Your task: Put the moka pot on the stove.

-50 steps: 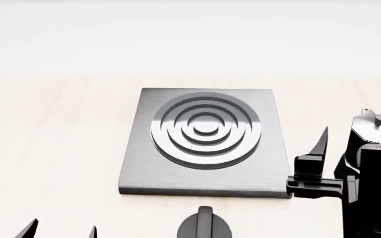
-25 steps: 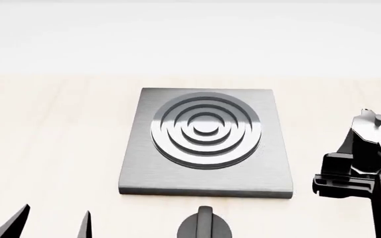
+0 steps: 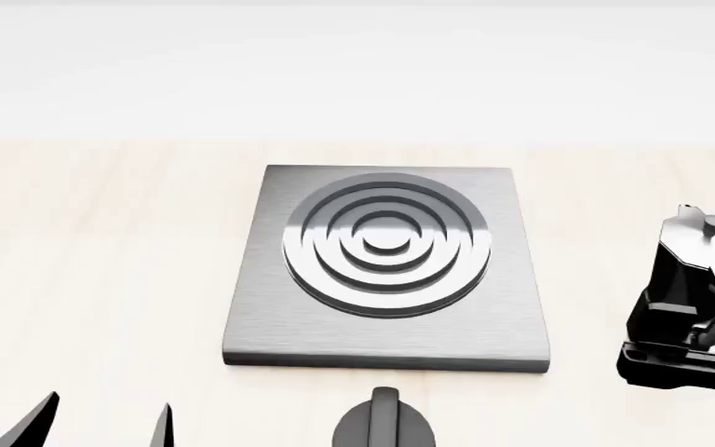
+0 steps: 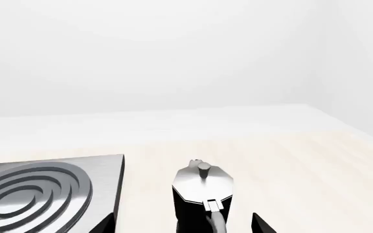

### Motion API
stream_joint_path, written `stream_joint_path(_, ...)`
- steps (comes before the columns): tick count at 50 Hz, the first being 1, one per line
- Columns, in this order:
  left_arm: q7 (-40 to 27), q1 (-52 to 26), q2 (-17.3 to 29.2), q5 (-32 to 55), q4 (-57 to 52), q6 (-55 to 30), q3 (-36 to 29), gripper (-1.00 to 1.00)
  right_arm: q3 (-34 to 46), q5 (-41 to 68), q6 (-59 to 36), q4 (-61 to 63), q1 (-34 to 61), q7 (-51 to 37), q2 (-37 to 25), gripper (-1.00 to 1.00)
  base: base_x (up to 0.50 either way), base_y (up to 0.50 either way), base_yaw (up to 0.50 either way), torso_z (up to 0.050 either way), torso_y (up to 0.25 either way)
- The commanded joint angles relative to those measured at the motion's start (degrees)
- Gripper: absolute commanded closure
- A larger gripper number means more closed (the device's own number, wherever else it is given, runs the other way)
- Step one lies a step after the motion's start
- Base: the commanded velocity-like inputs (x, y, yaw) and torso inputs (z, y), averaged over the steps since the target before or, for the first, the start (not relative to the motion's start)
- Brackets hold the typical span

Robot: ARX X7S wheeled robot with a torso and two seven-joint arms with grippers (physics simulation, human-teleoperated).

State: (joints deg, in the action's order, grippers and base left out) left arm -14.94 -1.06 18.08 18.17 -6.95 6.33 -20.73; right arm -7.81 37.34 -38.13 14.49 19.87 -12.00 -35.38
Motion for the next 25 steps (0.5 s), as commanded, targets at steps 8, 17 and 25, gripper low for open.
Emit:
stream_joint_path(8,-0.14,0.20,-0.04,-0.20,0.98,1.07,-0.29,-1.00,1.07,0.10,1.46,-9.89,1.76,4.46,0.35,-1.00,0.00,0.00,0.00,0.000,0.000)
stream_joint_path(17,-0.20,0.15,0.08,-0.09,1.00,1.19,-0.37,-1.00,1.96,-0.55,1.36,-13.06,3.55,5.57,-0.32,-1.00,0.00,0.00,0.00,0.000,0.000)
stream_joint_path(25,-0.50,0.07,0.23,-0.08,0.81,0.94,-0.43,-1.00,3.95,-1.55,2.71,-18.08,6.66,8.39,0.03,-1.00,0.00,0.00,0.00,0.000,0.000)
